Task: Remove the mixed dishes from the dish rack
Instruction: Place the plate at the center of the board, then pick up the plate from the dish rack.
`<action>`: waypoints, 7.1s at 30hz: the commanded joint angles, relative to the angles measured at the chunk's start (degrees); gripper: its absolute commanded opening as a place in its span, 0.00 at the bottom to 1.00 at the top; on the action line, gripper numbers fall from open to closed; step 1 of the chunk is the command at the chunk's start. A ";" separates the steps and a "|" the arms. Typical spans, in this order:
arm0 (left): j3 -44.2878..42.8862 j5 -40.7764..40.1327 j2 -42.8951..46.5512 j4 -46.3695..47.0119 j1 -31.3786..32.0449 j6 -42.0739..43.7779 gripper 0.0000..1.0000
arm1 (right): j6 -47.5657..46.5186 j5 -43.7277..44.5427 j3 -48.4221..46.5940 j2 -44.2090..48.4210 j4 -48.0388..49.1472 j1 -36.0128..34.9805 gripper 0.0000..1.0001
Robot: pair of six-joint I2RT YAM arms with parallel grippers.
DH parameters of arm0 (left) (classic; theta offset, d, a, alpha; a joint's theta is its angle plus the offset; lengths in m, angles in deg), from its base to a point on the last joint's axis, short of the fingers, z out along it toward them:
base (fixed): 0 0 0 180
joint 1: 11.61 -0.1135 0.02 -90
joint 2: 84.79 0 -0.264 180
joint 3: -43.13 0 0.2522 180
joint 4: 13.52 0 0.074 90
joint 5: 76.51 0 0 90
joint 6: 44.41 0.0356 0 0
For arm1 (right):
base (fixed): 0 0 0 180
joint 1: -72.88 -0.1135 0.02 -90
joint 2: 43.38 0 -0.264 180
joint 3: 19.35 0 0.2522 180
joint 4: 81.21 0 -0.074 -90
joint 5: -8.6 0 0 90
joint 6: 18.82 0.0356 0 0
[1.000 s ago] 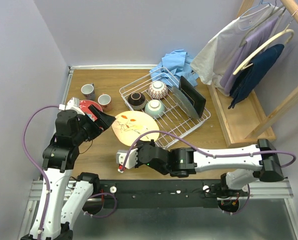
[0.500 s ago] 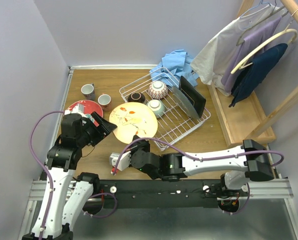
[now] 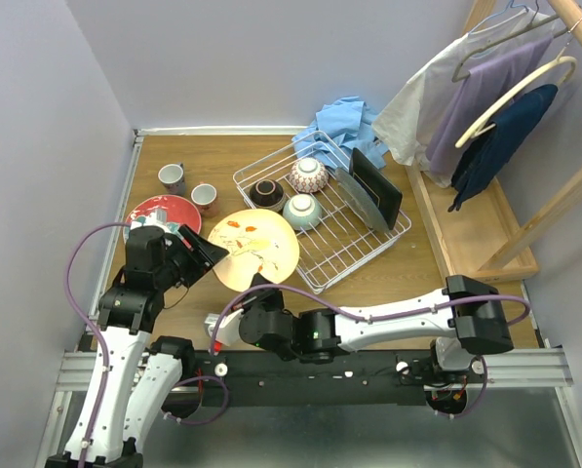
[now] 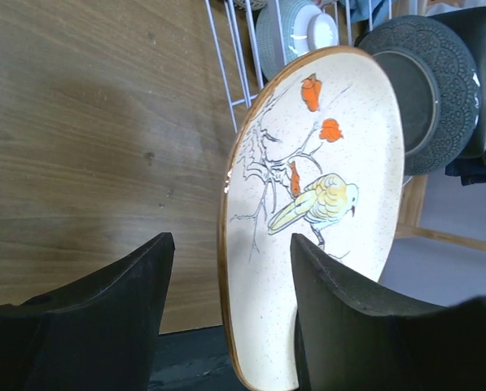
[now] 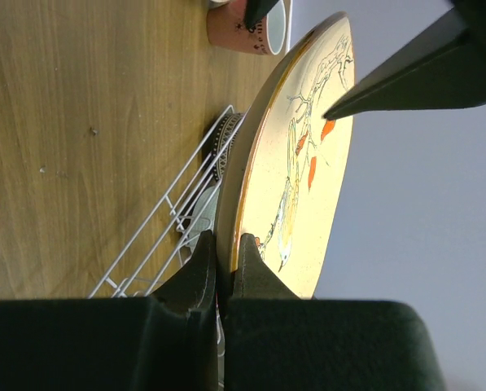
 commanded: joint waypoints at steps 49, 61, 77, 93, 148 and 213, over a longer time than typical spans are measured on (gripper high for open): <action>6.27 -16.99 -1.51 19.02 -4.57 -9.01 0.00 | 43.21 -11.95 3.80 21.12 -21.83 6.38 1.00; 9.61 -13.20 -2.04 19.11 -25.41 -8.40 0.00 | 47.00 -22.33 7.50 32.54 -24.21 17.55 1.00; 12.07 -18.04 -12.05 27.97 -32.53 -6.10 0.00 | 46.03 -24.87 10.92 38.26 -23.95 20.02 1.00; 14.45 -16.20 -25.32 40.11 -34.82 -6.55 0.17 | 46.12 -24.44 13.21 40.02 -24.21 20.89 1.00; -0.67 -18.31 -25.34 16.21 -32.28 22.46 0.99 | 50.78 -30.67 -6.46 21.65 -32.99 37.40 1.00; -4.10 -18.40 -0.19 4.78 1.92 23.60 0.99 | 50.60 -70.66 -20.10 12.32 -38.71 70.46 0.01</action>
